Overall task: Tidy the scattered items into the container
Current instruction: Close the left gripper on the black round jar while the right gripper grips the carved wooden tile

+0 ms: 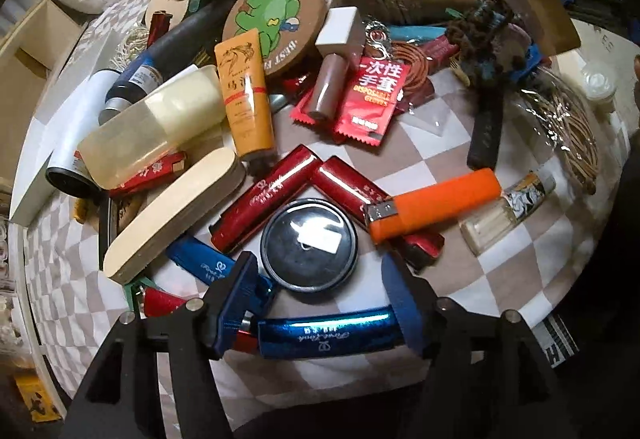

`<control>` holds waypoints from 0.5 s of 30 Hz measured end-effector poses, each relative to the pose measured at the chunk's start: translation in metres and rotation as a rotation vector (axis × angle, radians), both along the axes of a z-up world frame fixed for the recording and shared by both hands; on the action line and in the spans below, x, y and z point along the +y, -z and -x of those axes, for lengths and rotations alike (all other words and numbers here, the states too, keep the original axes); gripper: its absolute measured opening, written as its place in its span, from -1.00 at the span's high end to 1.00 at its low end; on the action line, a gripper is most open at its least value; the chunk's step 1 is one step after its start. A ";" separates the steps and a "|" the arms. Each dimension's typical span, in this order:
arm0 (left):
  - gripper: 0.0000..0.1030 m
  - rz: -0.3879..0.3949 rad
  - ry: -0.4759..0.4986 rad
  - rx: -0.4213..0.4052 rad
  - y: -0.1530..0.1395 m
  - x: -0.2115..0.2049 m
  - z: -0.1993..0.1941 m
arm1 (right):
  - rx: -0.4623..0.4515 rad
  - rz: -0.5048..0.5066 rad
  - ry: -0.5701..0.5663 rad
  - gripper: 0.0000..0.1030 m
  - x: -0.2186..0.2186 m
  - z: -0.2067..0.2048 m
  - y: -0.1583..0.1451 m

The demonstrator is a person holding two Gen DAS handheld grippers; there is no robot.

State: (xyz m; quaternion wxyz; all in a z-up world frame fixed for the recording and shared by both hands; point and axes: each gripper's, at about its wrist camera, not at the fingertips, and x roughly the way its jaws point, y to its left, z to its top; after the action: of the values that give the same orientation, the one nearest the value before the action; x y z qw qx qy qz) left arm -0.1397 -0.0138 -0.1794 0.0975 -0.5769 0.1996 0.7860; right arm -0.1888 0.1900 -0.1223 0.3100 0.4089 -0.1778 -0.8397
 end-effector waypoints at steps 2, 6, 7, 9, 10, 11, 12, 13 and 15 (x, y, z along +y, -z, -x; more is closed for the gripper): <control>-0.23 -0.007 -0.016 0.007 -0.002 -0.003 0.003 | -0.006 0.003 0.002 -0.32 0.001 0.001 0.001; -0.11 -0.040 -0.050 0.013 -0.006 -0.011 0.010 | -0.014 0.001 0.001 -0.32 0.002 0.001 0.003; -0.08 -0.046 -0.053 0.009 -0.005 -0.013 0.011 | -0.016 0.001 -0.001 -0.32 0.002 0.001 0.003; 0.01 -0.052 -0.051 -0.006 -0.002 -0.013 0.013 | -0.017 -0.001 -0.002 -0.32 0.001 0.001 0.003; 0.04 -0.054 -0.050 -0.010 -0.001 -0.013 0.013 | -0.017 -0.001 -0.004 -0.32 0.001 0.001 0.003; 0.04 -0.058 -0.053 -0.011 -0.001 -0.013 0.014 | -0.017 -0.002 -0.005 -0.32 0.001 0.001 0.003; 0.04 -0.066 -0.057 -0.010 -0.002 -0.014 0.016 | -0.018 -0.001 -0.005 -0.32 0.001 0.001 0.003; 0.04 -0.073 -0.062 -0.010 -0.003 -0.014 0.017 | -0.019 0.000 -0.006 -0.32 0.001 0.001 0.003; 0.04 -0.102 -0.084 -0.007 -0.005 -0.017 0.020 | -0.021 0.001 -0.005 -0.32 0.002 0.000 0.003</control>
State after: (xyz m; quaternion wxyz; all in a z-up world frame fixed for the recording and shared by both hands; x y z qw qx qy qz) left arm -0.1602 -0.0312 -0.1742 0.0945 -0.5818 0.1344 0.7966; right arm -0.1891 0.1920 -0.1253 0.3105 0.4181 -0.1805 -0.8344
